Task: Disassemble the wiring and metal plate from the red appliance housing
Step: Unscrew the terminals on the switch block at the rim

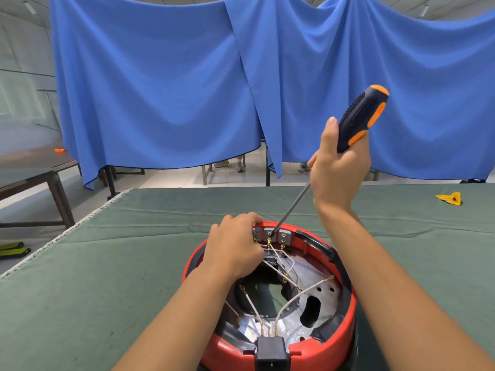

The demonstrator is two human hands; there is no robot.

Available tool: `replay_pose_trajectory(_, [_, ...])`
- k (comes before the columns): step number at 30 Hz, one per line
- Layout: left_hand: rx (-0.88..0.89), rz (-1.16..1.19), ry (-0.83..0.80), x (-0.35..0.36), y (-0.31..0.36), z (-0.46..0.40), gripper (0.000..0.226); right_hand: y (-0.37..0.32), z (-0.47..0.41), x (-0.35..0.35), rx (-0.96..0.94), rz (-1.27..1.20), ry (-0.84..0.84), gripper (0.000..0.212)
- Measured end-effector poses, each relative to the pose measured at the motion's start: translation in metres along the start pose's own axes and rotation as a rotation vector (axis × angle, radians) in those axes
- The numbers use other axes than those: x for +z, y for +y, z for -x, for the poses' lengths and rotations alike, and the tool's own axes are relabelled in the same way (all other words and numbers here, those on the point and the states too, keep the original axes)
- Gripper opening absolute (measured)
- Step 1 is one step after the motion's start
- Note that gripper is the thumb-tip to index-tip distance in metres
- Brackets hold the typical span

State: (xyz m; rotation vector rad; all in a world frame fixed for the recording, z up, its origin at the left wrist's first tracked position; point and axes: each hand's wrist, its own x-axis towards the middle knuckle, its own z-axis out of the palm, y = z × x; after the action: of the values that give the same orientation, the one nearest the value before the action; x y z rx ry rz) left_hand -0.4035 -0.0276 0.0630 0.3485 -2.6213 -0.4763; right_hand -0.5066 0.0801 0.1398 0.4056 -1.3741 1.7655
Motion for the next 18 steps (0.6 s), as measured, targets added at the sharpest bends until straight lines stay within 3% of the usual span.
replay_pose_trajectory(10, [0.004,0.017,0.019,0.000,0.000,0.000,0.047,0.032,-0.024,0.022,0.220,0.127,-0.021,0.022])
replay_pose_trajectory(18, [-0.002,0.033,0.011,0.000,-0.001,0.000,0.050,0.005,-0.001,-0.013,0.236,-0.102,0.119,0.024])
